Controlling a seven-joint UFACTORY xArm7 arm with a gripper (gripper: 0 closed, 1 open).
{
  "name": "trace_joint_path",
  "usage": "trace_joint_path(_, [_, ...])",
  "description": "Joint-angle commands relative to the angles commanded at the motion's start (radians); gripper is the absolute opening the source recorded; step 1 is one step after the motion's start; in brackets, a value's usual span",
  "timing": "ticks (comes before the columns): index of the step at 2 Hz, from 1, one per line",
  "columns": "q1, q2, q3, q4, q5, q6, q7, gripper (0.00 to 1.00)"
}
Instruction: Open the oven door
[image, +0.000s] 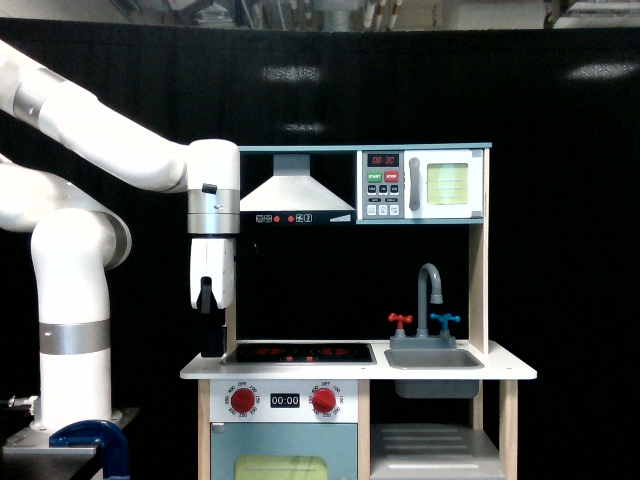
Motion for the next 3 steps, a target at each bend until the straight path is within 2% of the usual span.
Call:
trace_joint_path(1, [-0.01,0.016,-0.011,0.003,-0.011,-0.013,-0.011,1.0])
trace_joint_path(2, [0.009,0.088,-0.076,0.032,-0.039,-0.105,-0.15,1.0])
trace_joint_path(3, [0.099,0.288,-0.242,0.128,-0.05,-0.302,-0.485,1.0])
